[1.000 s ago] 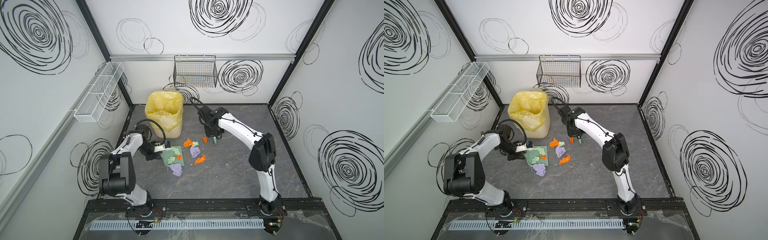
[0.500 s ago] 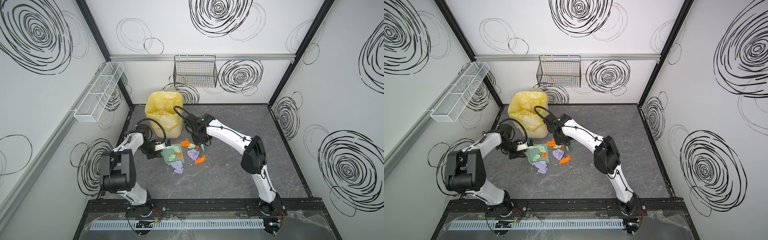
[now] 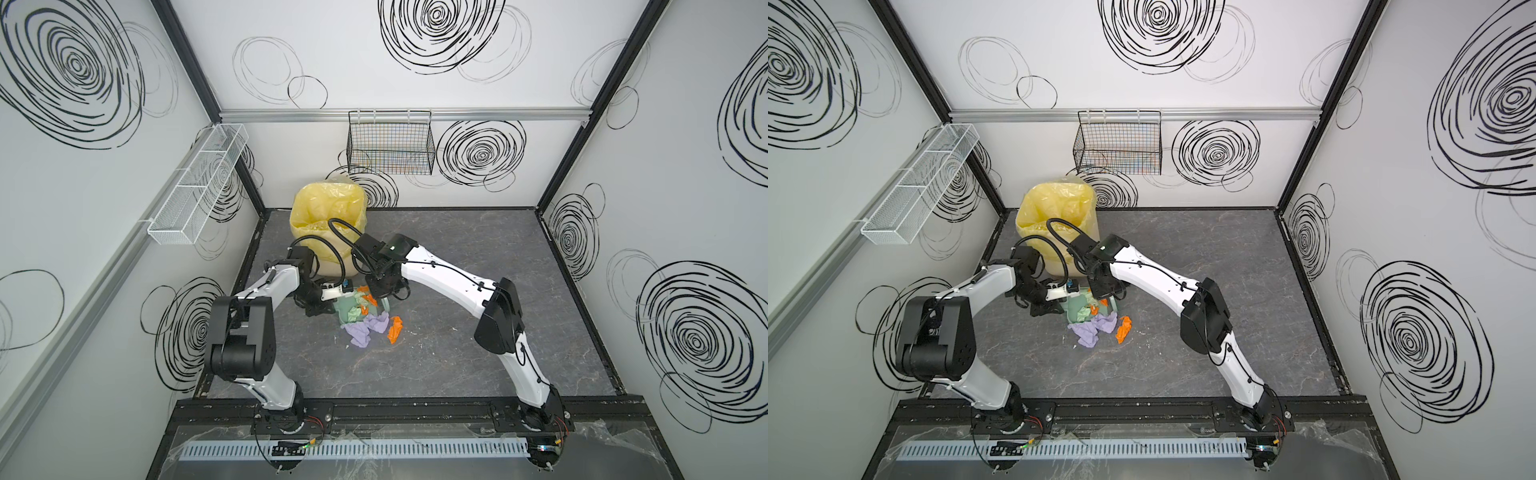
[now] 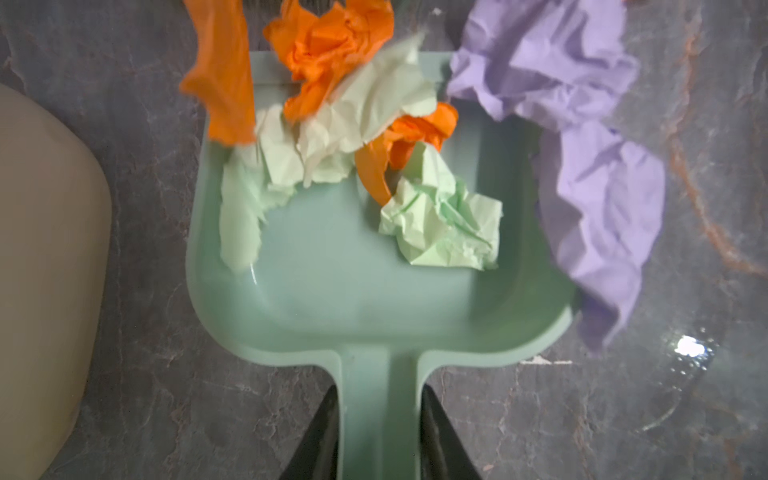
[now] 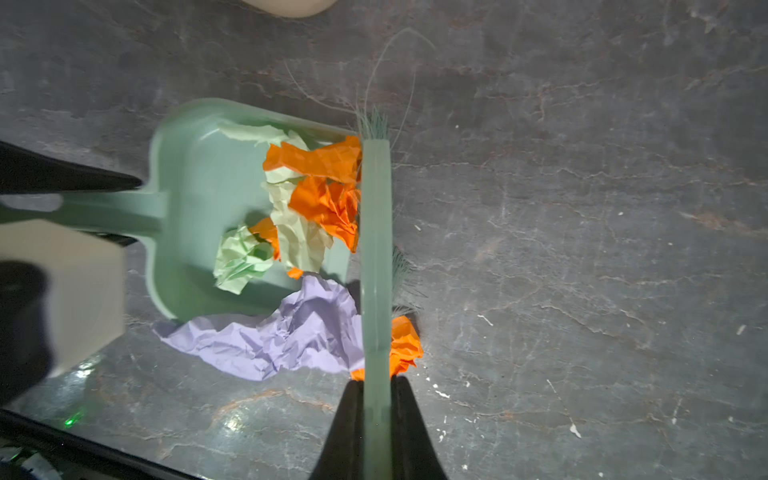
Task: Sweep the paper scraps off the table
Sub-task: 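Sweep the leftover orange and purple scraps with the right brush into the dustpan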
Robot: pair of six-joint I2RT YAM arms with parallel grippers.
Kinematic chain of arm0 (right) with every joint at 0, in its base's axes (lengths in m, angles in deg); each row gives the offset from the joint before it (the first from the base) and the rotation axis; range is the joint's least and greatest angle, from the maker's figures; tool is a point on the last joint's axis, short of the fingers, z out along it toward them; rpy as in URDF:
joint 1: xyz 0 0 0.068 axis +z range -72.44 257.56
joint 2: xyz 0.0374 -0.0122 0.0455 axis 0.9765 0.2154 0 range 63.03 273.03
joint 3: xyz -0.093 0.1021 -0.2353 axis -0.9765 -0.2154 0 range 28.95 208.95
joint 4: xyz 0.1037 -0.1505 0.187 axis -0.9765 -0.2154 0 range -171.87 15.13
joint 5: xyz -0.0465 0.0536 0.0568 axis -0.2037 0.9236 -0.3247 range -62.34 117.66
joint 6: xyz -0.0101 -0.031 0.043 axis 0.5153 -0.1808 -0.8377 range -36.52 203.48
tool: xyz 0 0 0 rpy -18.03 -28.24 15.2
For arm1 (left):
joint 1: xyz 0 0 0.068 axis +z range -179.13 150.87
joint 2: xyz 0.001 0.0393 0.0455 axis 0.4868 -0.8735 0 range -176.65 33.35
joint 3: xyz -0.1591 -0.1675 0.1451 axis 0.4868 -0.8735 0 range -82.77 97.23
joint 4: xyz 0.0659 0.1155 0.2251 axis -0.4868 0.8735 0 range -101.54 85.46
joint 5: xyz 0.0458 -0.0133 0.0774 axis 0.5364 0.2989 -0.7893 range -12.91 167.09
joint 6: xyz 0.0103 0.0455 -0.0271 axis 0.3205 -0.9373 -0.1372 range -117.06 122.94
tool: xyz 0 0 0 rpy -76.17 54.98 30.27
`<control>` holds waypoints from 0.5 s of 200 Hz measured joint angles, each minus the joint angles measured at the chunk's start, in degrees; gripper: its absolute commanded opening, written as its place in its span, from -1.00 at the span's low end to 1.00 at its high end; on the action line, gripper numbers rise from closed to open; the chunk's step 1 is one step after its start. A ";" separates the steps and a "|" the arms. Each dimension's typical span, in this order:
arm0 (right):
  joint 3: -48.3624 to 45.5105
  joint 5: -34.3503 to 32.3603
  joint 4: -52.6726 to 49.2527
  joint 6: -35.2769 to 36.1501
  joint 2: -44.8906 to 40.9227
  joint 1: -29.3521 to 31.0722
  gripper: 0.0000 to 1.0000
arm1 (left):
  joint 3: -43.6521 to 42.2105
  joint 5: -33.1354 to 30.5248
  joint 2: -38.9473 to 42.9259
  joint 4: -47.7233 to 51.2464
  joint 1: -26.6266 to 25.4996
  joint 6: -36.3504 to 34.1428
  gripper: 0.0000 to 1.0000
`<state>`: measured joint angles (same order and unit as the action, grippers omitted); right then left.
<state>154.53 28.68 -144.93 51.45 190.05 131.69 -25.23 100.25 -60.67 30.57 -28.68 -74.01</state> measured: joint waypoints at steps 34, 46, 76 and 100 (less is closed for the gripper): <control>0.31 1.38 -0.07 -0.90 0.00 1.07 -1.00 | 0.00 0.26 -0.31 -0.31 -1.07 1.18 -1.00; 0.31 1.60 -0.11 -1.22 0.00 1.40 -1.00 | 0.00 0.44 -0.39 -0.33 -1.16 1.55 -1.00; -0.20 1.44 -0.13 -1.86 -0.63 1.60 -1.00 | 0.00 1.11 -0.61 -0.33 -1.33 2.08 -1.00; -1.81 -0.04 -0.24 -2.71 -3.43 1.42 -1.00 | 0.00 1.84 -0.68 -0.31 -1.70 2.36 -1.00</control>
<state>152.72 28.64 -145.17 48.74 186.62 133.11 -25.23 102.09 -61.35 30.26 -30.39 -71.65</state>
